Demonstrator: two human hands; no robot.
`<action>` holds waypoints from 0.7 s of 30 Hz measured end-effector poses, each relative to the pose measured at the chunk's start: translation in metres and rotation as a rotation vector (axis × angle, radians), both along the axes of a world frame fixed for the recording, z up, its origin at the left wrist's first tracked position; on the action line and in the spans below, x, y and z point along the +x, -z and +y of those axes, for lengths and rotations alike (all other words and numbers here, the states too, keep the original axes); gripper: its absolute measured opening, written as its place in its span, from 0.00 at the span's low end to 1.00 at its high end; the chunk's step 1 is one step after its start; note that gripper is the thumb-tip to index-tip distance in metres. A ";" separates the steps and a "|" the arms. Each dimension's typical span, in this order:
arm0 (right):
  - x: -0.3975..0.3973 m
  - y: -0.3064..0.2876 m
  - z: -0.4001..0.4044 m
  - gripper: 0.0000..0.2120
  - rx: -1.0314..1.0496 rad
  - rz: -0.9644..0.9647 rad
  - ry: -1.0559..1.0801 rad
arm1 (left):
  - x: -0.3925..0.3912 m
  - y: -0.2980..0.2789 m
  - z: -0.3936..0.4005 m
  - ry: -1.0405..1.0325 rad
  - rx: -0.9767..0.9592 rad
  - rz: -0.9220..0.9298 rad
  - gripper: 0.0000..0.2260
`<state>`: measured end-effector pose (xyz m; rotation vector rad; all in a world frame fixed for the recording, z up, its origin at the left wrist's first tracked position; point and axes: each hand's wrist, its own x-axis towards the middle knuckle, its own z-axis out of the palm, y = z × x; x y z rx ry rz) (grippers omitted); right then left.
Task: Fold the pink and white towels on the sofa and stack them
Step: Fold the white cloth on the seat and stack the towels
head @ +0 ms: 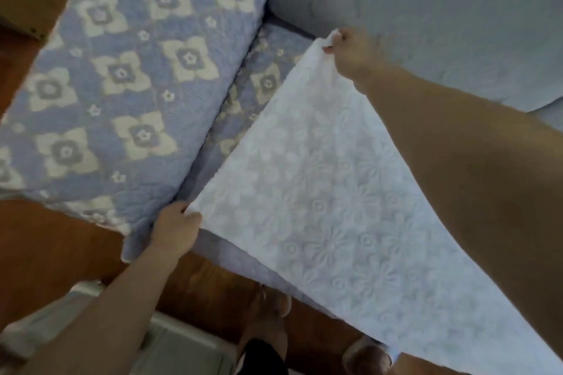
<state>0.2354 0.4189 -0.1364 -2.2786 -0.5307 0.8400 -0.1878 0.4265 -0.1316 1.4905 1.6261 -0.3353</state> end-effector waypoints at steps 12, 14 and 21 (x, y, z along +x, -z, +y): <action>-0.118 0.013 -0.142 0.31 -0.053 0.090 -0.139 | 0.019 -0.002 -0.054 0.495 0.359 0.249 0.33; -0.123 0.009 -0.228 0.29 -0.206 0.059 -0.082 | 0.050 -0.011 -0.079 0.766 0.302 0.232 0.33; -0.081 -0.035 -0.550 0.26 -0.703 0.088 0.557 | 0.177 -0.024 -0.188 1.287 0.095 0.077 0.25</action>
